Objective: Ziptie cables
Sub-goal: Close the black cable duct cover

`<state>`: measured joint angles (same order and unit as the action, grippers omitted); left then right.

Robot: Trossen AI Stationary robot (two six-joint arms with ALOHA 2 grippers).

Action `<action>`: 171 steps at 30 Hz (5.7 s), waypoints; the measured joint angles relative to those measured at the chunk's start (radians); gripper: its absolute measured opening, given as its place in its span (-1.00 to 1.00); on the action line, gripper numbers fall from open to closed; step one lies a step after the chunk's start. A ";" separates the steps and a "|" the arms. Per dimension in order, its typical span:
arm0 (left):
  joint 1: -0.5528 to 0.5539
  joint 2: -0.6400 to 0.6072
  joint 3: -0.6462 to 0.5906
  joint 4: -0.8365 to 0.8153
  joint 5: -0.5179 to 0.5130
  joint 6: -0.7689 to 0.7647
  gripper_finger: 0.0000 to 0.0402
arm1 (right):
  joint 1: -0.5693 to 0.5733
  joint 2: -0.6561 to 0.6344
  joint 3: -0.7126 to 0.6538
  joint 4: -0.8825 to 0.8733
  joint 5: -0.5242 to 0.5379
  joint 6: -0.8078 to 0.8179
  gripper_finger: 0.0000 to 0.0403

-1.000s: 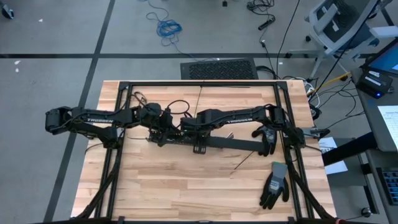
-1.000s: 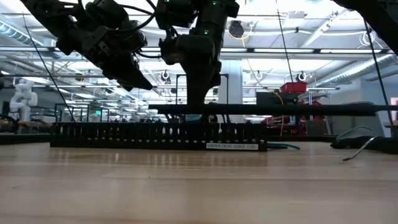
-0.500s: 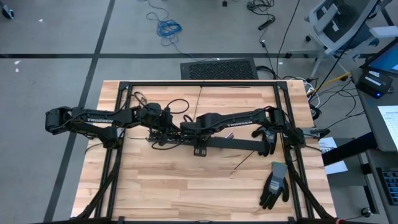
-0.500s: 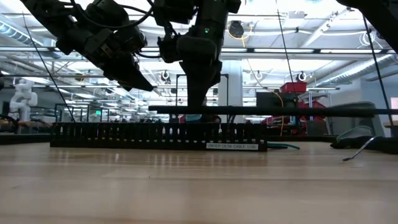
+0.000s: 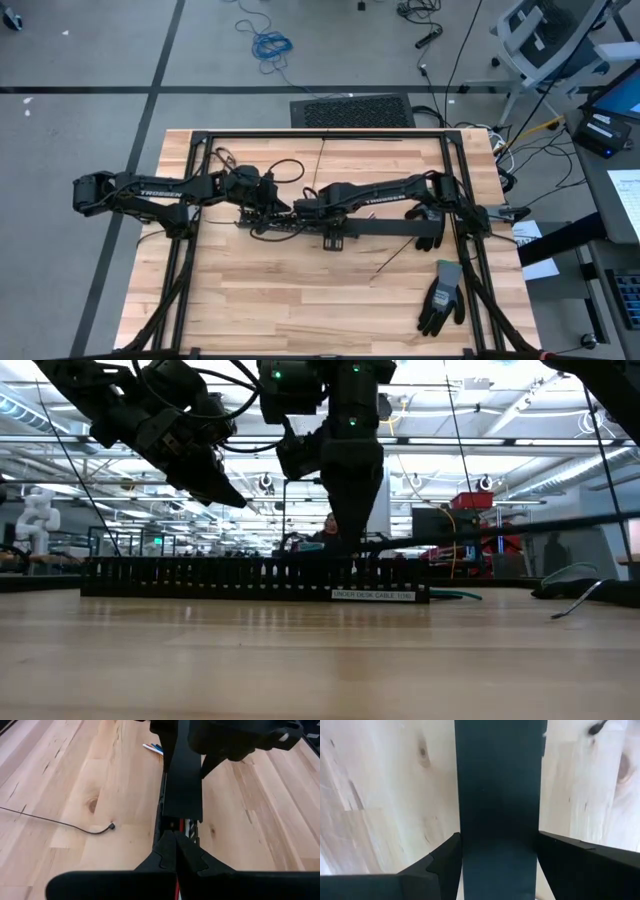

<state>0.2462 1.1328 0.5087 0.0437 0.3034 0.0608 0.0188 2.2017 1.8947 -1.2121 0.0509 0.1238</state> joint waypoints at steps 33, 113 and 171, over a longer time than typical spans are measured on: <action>0.000 0.000 0.000 0.001 -0.006 -0.001 -1.00 | -0.013 -0.051 -0.115 0.063 0.002 -0.035 0.00; 0.000 0.000 0.000 0.001 -0.052 0.005 -1.00 | -0.017 -0.103 -0.199 0.066 -0.032 0.044 0.00; -0.122 0.699 0.150 0.719 0.025 -0.108 -1.00 | -0.019 -0.101 -0.206 0.087 -0.030 0.028 0.00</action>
<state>0.1240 1.8318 0.6591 0.7629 0.3284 -0.0467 -0.0002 2.1002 1.6886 -1.1255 0.0212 0.1518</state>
